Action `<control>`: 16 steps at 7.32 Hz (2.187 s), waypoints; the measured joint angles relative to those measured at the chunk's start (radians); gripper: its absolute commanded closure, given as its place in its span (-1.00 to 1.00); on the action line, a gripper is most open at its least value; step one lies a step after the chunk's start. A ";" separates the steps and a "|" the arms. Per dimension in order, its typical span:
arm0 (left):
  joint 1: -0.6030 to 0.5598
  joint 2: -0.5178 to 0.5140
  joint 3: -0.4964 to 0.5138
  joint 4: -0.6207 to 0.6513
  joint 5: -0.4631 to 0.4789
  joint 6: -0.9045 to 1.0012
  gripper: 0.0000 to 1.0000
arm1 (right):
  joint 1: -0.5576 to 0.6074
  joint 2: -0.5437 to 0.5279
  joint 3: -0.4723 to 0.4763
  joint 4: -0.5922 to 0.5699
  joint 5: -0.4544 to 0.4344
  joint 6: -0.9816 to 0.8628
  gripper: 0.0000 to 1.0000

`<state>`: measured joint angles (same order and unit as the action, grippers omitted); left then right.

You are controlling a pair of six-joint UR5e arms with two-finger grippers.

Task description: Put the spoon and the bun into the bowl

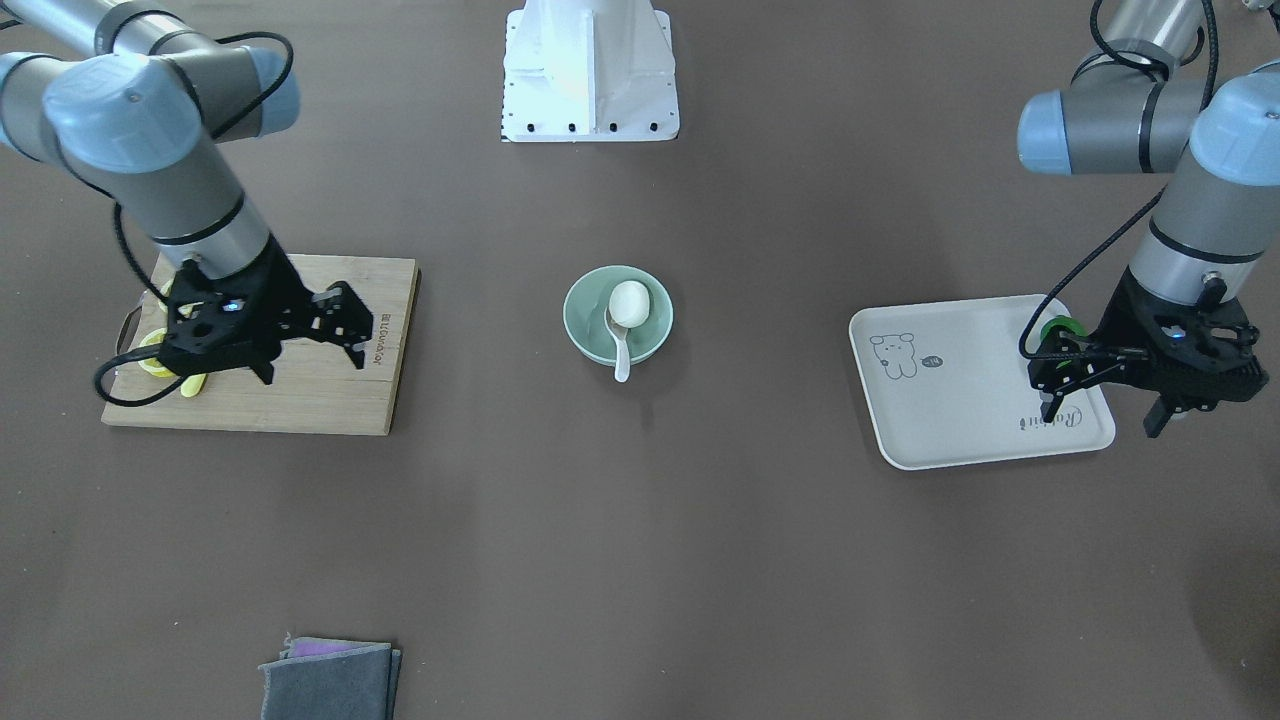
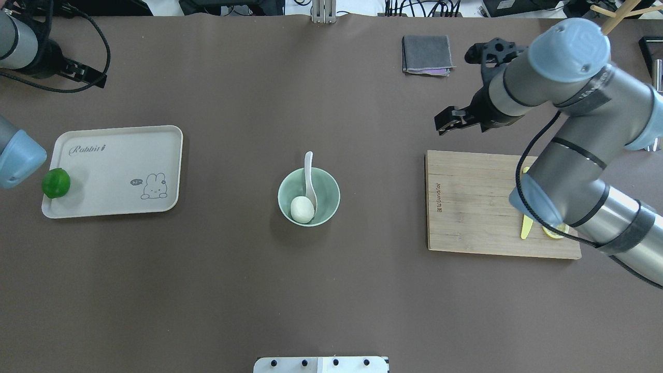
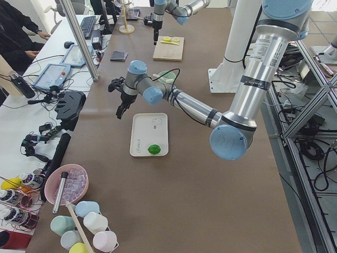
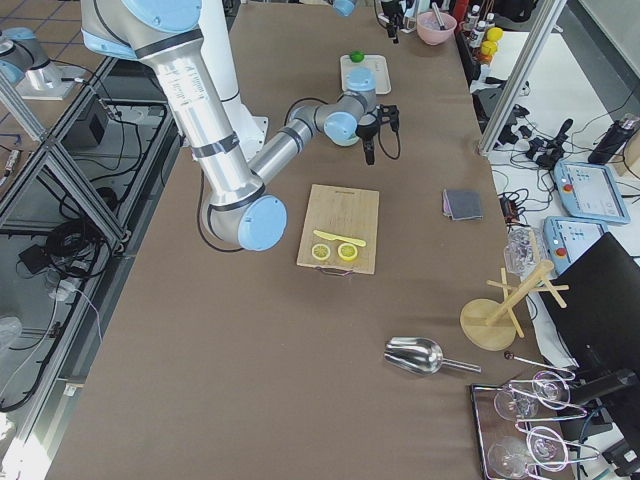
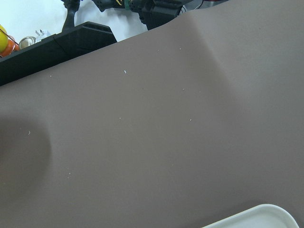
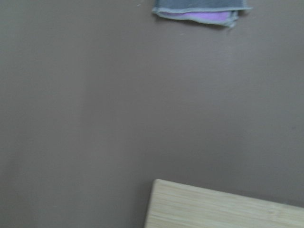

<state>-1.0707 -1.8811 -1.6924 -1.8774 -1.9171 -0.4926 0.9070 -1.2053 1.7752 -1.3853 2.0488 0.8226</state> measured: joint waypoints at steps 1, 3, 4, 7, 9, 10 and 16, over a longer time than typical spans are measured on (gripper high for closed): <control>-0.011 0.003 -0.002 0.001 -0.034 0.000 -0.97 | 0.094 -0.040 -0.014 -0.013 0.065 -0.096 -1.00; -0.086 0.058 -0.019 0.001 -0.164 0.021 -0.97 | 0.273 -0.112 -0.024 -0.111 0.200 -0.281 -1.00; -0.127 0.108 -0.037 0.002 -0.190 0.080 -0.97 | 0.343 -0.161 -0.022 -0.147 0.232 -0.375 -1.00; -0.254 0.215 -0.049 0.077 -0.211 0.212 -0.97 | 0.517 -0.330 -0.025 -0.172 0.317 -0.546 -1.00; -0.331 0.311 -0.052 0.082 -0.262 0.237 -0.97 | 0.612 -0.435 -0.021 -0.172 0.348 -0.590 -1.00; -0.375 0.370 -0.054 0.062 -0.287 0.282 -0.97 | 0.645 -0.478 -0.020 -0.169 0.347 -0.606 -1.00; -0.568 0.394 -0.047 0.196 -0.447 0.379 -0.97 | 0.690 -0.523 -0.019 -0.174 0.344 -0.697 -1.00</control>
<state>-1.6387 -1.4873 -1.7398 -1.6816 -2.3641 -0.1132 1.5967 -1.7285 1.7564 -1.5594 2.3929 0.1258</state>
